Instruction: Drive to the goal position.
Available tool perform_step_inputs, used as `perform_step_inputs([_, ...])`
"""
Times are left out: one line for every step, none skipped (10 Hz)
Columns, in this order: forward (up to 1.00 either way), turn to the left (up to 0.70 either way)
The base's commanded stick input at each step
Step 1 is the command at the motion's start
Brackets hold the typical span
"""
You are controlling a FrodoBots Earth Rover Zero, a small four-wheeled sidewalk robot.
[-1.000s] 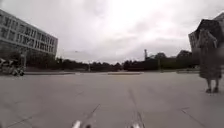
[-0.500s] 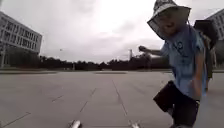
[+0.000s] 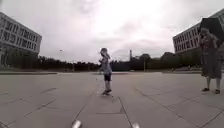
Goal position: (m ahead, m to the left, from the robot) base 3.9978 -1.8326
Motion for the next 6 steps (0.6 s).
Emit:
perform_step_inputs([0.0,0.0])
perform_step_inputs([0.0,0.0])
perform_step_inputs([0.0,0.0])
perform_step_inputs([0.06,0.0])
perform_step_inputs([0.29,0.0])
perform_step_inputs([0.53,0.0])
